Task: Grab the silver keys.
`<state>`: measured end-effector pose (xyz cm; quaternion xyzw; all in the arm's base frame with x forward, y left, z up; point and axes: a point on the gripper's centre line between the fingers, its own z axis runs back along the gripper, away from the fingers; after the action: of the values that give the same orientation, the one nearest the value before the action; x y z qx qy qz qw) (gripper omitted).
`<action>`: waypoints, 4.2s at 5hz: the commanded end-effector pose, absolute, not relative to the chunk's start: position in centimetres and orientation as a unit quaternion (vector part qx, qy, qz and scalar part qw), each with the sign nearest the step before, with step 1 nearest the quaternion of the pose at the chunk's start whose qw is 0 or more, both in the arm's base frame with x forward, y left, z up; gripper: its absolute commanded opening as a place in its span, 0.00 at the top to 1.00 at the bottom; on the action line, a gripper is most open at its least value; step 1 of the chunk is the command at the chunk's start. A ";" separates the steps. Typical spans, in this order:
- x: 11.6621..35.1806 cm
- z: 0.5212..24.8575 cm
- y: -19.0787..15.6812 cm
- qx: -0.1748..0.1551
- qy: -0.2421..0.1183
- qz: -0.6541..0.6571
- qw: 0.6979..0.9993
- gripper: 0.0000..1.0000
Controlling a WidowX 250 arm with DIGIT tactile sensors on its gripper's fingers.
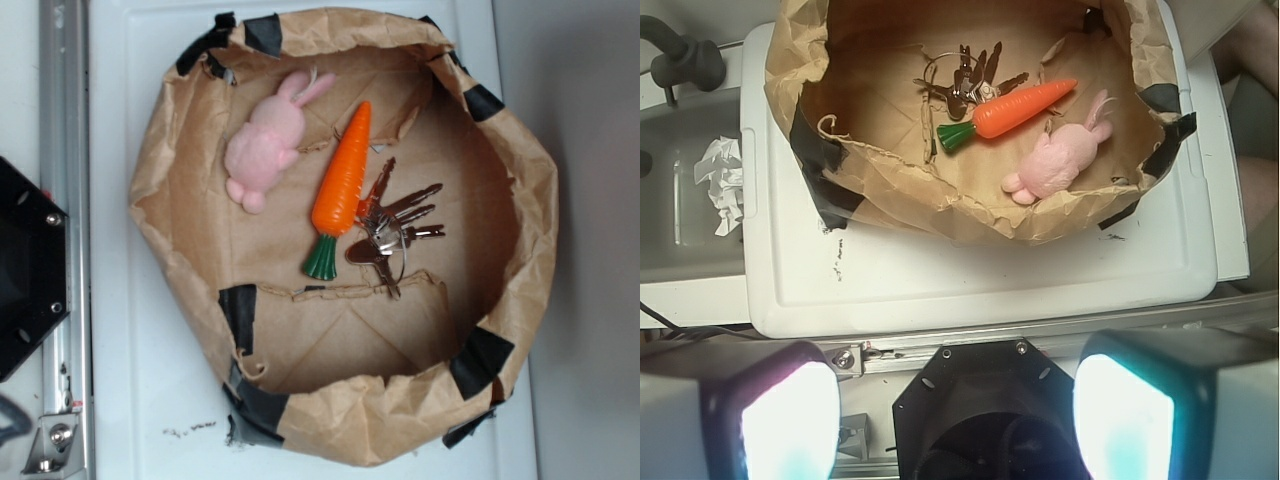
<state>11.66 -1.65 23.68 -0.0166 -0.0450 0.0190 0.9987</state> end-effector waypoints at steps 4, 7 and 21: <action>17.9 21.2 -1.0 0.047 -0.081 0.008 0.996 0.00; 22.4 18.8 -1.6 0.026 -0.102 -0.182 0.978 0.00; 28.4 9.2 -0.5 -0.007 -0.161 -0.464 0.871 0.00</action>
<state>28.30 -0.61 7.69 -0.0233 -0.1371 -0.4650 0.8743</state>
